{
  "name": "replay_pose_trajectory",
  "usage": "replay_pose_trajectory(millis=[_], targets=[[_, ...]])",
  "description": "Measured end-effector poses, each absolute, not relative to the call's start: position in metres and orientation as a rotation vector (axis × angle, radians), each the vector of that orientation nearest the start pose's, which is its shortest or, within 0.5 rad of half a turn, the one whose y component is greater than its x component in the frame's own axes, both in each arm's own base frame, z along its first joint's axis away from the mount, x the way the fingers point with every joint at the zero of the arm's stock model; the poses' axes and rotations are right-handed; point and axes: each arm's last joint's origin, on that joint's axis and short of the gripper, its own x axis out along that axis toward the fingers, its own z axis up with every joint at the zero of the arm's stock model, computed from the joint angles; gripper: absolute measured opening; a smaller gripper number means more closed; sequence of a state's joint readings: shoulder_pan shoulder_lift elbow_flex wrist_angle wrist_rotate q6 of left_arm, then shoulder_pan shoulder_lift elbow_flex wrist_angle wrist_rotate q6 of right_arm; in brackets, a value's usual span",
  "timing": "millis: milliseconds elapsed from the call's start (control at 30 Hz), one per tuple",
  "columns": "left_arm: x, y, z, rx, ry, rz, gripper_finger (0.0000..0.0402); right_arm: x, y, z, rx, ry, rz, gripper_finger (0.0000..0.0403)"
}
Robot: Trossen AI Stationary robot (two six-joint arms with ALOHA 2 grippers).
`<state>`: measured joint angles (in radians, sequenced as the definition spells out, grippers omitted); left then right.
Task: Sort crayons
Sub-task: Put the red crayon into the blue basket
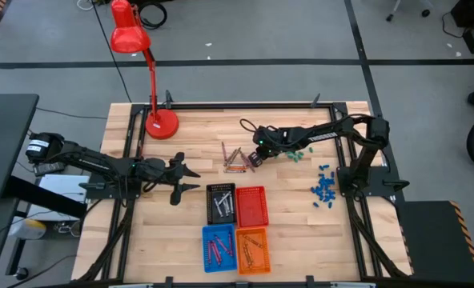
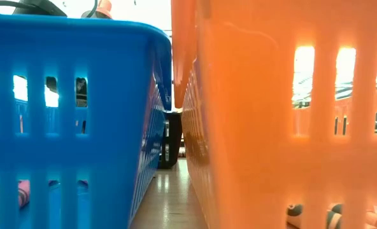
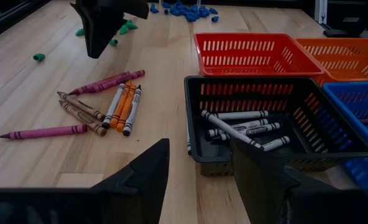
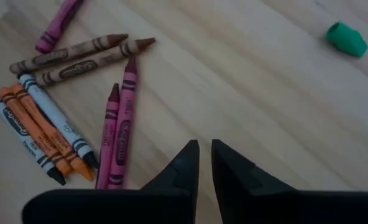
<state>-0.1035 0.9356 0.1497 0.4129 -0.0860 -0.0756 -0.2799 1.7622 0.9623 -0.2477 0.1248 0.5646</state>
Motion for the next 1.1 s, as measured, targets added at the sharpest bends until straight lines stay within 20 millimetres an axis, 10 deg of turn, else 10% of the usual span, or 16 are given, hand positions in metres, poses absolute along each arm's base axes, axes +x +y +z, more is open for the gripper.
replay_pose_trajectory(millis=[467, 1100], targets=[[0.168, -0.015, 0.15, -0.04, 0.37, -0.003, 0.0183, 0.336, -0.059, 0.146, 0.506, 0.827, -0.648, 0.0125], [0.168, -0.015, 0.149, -0.049, 0.377, -0.001, 0.0183, 0.349, -0.06, 0.118, 0.447, 0.839, -0.657, 0.0144]])
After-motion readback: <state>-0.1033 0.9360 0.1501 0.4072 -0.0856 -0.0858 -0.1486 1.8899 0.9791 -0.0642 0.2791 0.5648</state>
